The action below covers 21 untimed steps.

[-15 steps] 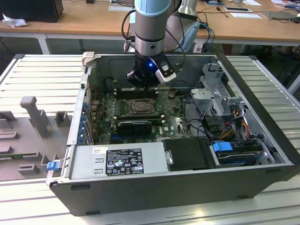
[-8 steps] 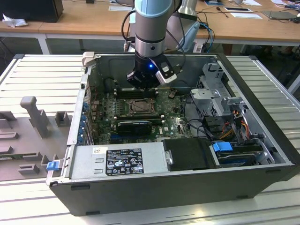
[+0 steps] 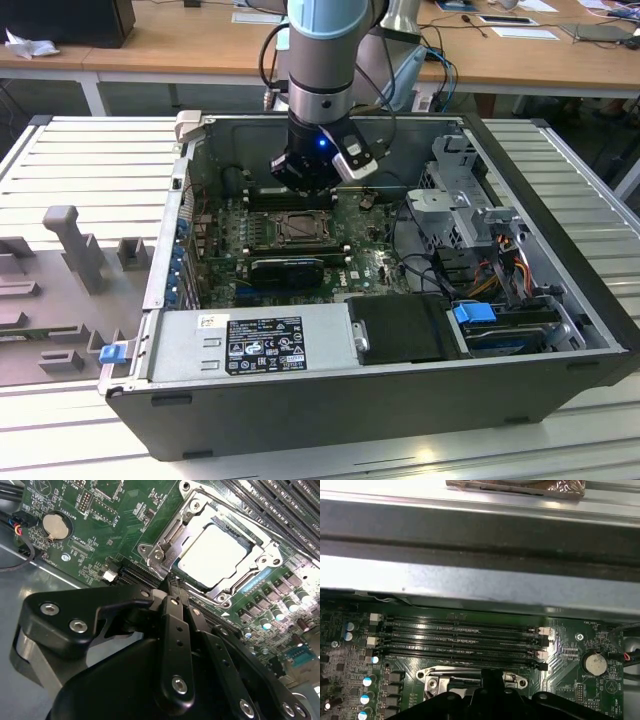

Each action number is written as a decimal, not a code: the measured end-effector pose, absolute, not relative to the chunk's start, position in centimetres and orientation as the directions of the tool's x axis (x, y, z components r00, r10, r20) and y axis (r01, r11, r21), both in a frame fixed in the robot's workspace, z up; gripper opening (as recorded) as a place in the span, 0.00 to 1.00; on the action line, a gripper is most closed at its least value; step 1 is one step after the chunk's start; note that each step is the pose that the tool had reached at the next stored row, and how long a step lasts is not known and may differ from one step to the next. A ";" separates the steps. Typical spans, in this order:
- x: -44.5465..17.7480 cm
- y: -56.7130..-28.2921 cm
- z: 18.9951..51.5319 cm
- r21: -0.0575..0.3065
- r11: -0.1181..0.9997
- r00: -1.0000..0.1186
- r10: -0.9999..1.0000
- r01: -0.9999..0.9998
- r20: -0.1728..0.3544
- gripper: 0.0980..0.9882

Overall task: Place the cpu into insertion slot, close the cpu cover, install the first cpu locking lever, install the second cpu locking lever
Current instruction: 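Install the second cpu locking lever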

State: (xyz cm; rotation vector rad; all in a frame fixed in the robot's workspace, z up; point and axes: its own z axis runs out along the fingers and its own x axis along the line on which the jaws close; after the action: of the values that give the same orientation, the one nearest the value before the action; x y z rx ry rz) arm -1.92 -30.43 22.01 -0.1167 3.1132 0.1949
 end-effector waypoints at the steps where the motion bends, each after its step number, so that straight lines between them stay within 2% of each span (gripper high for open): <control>1: -1.9 -30.4 22.0 0.123 0.989 -0.997 -0.073 -0.076 -0.025 0.01; 8: -1.9 -30.4 24.3 0.124 0.989 -0.997 -0.073 -0.076 -0.025 0.01; 21: -2.0 -31.6 24.8 0.124 0.989 -0.997 -0.073 -0.076 -0.025 0.01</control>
State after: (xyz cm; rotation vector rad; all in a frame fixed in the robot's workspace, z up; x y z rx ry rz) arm -1.96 -31.64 24.76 -0.1168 3.1133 0.1946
